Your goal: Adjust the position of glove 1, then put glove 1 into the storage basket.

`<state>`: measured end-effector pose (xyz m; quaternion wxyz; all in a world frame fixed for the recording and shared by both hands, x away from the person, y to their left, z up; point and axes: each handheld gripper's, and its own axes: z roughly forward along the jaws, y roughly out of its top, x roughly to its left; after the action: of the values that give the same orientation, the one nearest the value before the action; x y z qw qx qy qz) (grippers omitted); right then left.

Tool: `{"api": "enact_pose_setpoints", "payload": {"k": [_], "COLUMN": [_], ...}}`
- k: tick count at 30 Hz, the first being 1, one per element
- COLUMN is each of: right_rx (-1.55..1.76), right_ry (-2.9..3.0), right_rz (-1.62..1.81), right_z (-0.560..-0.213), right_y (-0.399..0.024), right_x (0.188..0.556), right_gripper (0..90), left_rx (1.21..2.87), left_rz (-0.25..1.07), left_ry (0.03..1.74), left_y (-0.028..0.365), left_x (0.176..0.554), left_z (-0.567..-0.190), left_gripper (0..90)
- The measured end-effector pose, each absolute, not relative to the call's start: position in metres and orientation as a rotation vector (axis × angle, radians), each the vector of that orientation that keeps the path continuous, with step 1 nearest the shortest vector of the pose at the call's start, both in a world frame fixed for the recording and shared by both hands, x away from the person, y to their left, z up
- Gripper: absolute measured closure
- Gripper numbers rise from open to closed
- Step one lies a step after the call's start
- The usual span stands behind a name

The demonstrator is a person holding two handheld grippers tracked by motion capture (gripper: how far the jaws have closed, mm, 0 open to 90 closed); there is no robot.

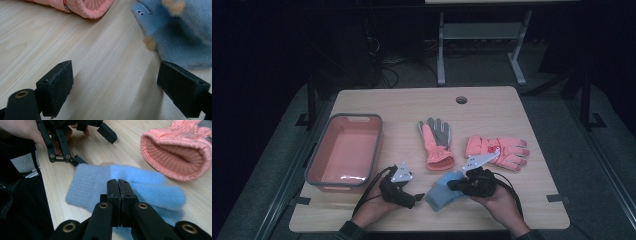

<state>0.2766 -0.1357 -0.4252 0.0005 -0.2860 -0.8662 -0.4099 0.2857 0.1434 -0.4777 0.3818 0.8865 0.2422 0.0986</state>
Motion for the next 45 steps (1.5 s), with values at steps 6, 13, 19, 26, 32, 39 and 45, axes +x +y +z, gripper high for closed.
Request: {"api": "enact_pose_setpoints", "payload": {"k": [6, 13, 19, 26, 32, 39, 45], "right_rx": [-0.900, -0.903, -0.934, -1.068, -1.180, -1.287, -1.327], "right_ry": [-2.722, -2.740, -2.768, -2.784, -2.818, -2.831, -2.857], "right_rz": [-1.252, -1.216, -1.280, -1.294, -1.282, -1.269, -1.227], "right_z": [-0.431, -0.441, -0.437, -0.439, -0.452, -0.468, -0.475], "right_y": [-0.127, -0.123, -0.137, -0.178, -0.212, -0.241, -0.238], "right_x": [0.277, 0.279, 0.280, 0.284, 0.287, 0.290, 0.292], "right_gripper": [88.7, 67.2, 45.6, 28.1, 15.8, 12.3, 10.4], "left_rx": [2.262, 2.262, 2.258, 2.296, 2.288, 2.277, 2.274], "left_rz": [0.252, 0.252, 0.247, 0.220, 0.200, 0.150, 0.110], "left_ry": [0.617, 0.618, 0.615, 0.626, 0.629, 0.621, 0.598], "left_y": [0.143, 0.143, 0.144, 0.147, 0.148, 0.144, 0.134], "left_x": [0.286, 0.286, 0.286, 0.287, 0.284, 0.280, 0.279], "left_z": [-0.478, -0.478, -0.478, -0.474, -0.467, -0.455, -0.439], "left_gripper": [12.7, 12.7, 12.7, 12.7, 12.6, 12.6, 12.6]}}
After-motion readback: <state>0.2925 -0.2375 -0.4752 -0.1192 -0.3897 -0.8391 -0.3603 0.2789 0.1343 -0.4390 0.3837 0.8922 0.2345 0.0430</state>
